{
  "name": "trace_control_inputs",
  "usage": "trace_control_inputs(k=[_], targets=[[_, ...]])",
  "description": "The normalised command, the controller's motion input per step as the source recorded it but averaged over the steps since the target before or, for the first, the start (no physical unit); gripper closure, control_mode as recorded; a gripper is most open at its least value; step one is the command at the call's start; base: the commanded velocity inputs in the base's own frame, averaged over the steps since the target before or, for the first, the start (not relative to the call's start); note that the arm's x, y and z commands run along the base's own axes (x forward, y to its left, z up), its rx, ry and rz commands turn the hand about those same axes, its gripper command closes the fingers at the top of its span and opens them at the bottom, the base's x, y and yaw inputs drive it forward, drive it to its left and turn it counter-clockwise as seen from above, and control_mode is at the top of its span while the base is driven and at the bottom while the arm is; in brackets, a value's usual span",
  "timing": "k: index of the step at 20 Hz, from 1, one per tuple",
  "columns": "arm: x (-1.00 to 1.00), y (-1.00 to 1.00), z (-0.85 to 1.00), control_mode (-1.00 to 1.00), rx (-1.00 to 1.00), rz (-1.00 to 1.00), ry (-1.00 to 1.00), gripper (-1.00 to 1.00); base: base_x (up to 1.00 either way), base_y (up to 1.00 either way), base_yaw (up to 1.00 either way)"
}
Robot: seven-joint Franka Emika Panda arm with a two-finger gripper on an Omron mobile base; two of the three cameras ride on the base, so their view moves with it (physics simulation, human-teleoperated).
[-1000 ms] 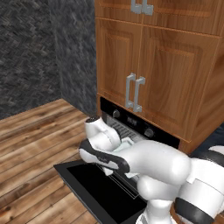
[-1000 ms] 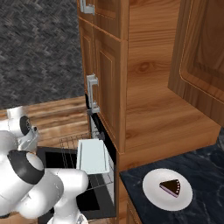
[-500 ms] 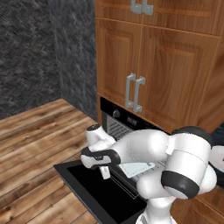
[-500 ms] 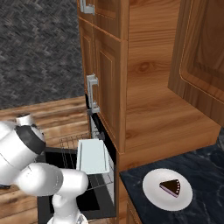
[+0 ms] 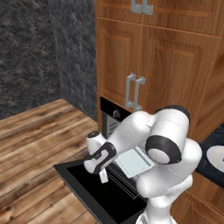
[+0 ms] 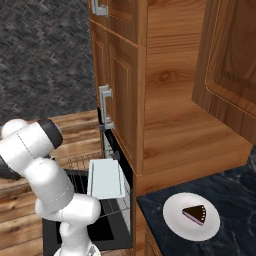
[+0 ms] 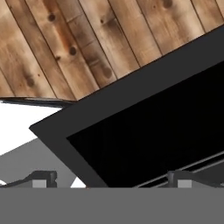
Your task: Take the baked cake out of the oven and place it on the plate for cooling. Then close the oven door.
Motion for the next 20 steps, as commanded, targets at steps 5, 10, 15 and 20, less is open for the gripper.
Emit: trace_control_inputs(k=[5, 10, 15, 20], targets=[[0.32, 0.05, -0.36, -1.00, -0.04, -0.05, 0.00, -1.00, 0.00, 0.00, 0.00], [0.31, 0.00, -0.33, -1.00, -0.06, -0.06, 0.00, -1.00, 0.00, 0.00, 0.00], [0.27, 0.00, -0.33, -1.00, -0.07, -0.06, 0.00, -1.00, 0.00, 0.00, 0.00], [0.29, 0.00, -0.36, -1.00, -0.07, -0.06, 0.00, -1.00, 0.00, 0.00, 0.00]])
